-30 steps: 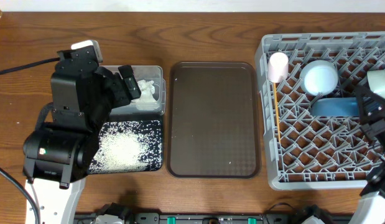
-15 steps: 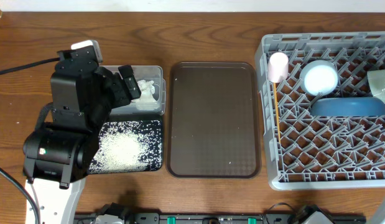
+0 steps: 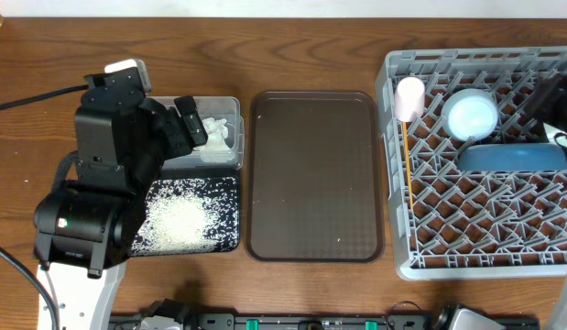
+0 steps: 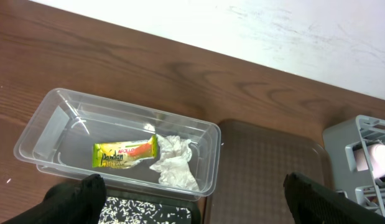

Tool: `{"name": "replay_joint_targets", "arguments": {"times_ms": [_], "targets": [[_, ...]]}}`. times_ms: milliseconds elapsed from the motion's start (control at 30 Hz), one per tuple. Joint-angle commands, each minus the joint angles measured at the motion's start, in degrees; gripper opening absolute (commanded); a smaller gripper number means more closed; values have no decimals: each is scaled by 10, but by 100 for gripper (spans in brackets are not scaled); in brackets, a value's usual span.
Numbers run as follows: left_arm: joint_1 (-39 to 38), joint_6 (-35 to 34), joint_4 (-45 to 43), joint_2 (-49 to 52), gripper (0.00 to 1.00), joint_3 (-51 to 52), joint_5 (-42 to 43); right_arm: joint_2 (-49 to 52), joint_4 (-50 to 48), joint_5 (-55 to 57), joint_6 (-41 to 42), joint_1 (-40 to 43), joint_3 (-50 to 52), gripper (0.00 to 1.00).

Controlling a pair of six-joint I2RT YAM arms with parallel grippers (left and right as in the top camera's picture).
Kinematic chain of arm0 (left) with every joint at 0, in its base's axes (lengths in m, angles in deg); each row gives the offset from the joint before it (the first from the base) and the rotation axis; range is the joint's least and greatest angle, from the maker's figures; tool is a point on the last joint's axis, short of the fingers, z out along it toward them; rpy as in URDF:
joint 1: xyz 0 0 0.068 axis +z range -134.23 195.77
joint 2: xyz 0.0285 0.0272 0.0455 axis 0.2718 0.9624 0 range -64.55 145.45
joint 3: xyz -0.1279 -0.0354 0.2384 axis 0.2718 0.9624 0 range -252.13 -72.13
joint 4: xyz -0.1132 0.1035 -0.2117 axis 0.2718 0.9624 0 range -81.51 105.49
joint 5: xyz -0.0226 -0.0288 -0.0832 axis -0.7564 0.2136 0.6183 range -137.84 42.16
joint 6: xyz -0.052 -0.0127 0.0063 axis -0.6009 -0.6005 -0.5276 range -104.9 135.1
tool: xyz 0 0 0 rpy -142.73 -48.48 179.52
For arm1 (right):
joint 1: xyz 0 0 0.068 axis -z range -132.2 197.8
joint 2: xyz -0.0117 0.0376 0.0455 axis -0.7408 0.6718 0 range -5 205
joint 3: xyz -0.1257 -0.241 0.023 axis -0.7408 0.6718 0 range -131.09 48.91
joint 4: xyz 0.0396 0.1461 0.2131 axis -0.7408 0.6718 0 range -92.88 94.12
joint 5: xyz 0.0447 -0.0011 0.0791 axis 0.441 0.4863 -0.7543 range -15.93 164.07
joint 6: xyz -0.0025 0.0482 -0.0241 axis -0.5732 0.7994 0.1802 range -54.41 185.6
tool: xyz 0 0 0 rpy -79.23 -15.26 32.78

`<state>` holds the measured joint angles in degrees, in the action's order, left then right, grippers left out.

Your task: Sort waste into correct bins and load items into the dishwasher rack

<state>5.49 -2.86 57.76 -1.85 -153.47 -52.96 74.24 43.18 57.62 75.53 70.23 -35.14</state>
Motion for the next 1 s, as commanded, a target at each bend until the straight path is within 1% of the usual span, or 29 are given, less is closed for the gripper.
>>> {"name": "replay_joint_targets", "arguments": {"times_ms": [0, 67, 233, 333, 633, 767, 833, 967], "targets": [[2, 5, 0, 2, 94, -10, -7, 43, 17, 59, -26, -3, -7, 1], [2, 6, 0, 2, 94, -10, -7, 63, 36, 83, -13, -1, -7, 1], [2, 6, 0, 2, 94, -10, -7, 87, 89, 146, -12, -1, -7, 1], [2, 6, 0, 2, 94, -10, -7, 87, 125, 151, -12, -1, -7, 1], [2, 6, 0, 2, 94, -10, -7, 86, 276, 160, -12, -1, -7, 1], [2, 5, 0, 2, 94, -10, -7, 85, 284, 164, -12, -1, -7, 3], [2, 6, 0, 2, 94, -10, -7, 84, 281, 161, -12, -1, -7, 6], [2, 5, 0, 2, 94, -10, -7, 83, 276, 92, -12, -1, -8, 14]]}}
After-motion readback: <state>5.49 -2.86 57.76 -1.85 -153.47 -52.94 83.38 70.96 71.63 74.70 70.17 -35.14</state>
